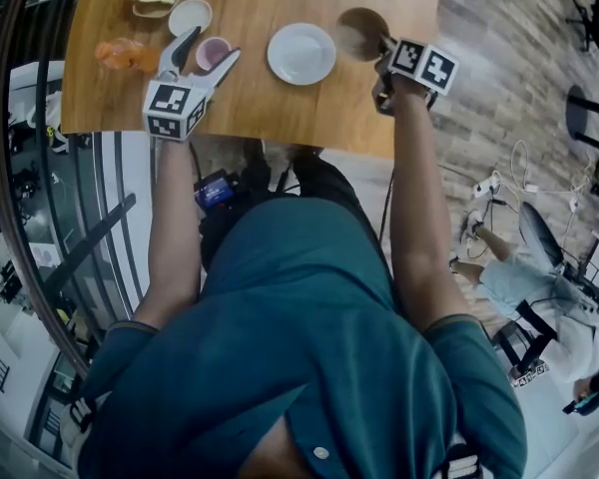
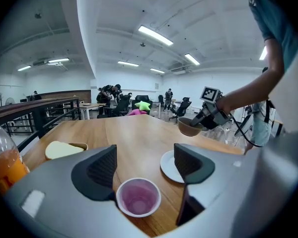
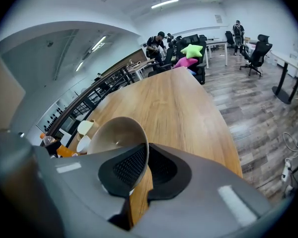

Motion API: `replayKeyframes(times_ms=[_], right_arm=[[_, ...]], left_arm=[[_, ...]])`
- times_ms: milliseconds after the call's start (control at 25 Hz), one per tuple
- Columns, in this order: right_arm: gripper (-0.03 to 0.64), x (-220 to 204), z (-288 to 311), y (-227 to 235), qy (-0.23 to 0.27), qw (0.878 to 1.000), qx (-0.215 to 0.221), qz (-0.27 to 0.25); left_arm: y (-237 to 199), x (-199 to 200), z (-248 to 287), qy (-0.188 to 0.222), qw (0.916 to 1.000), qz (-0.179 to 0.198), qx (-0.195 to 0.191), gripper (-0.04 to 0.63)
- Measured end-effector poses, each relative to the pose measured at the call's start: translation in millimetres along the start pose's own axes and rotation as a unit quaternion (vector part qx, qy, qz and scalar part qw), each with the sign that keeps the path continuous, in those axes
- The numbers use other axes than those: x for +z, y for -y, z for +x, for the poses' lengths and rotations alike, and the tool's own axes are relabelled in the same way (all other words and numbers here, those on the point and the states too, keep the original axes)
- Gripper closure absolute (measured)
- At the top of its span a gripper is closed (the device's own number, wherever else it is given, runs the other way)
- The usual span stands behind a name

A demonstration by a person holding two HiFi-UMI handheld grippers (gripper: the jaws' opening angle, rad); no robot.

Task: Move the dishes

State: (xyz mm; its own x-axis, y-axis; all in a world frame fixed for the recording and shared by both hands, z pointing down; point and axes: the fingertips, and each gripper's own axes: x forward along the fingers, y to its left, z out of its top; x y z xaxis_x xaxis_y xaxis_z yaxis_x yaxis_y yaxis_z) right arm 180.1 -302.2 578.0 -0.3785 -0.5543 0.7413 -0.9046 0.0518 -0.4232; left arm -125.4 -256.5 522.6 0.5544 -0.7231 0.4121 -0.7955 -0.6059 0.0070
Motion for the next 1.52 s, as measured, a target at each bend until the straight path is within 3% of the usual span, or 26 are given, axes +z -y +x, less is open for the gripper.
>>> replayKeyframes(times_ms=[840,1520], right_arm=[[0.592,-21,-1,107,-0.029,0.998,-0.049,0.041],[0.592,-63,9,133,-0.070,0.993,-0.072,0.068]], left_arm=[[24,1,13,-0.004,0.9998,0.008,0.017,0.245],[39,13,-8,0.007,0.9992,0.023,0.030,0.245]])
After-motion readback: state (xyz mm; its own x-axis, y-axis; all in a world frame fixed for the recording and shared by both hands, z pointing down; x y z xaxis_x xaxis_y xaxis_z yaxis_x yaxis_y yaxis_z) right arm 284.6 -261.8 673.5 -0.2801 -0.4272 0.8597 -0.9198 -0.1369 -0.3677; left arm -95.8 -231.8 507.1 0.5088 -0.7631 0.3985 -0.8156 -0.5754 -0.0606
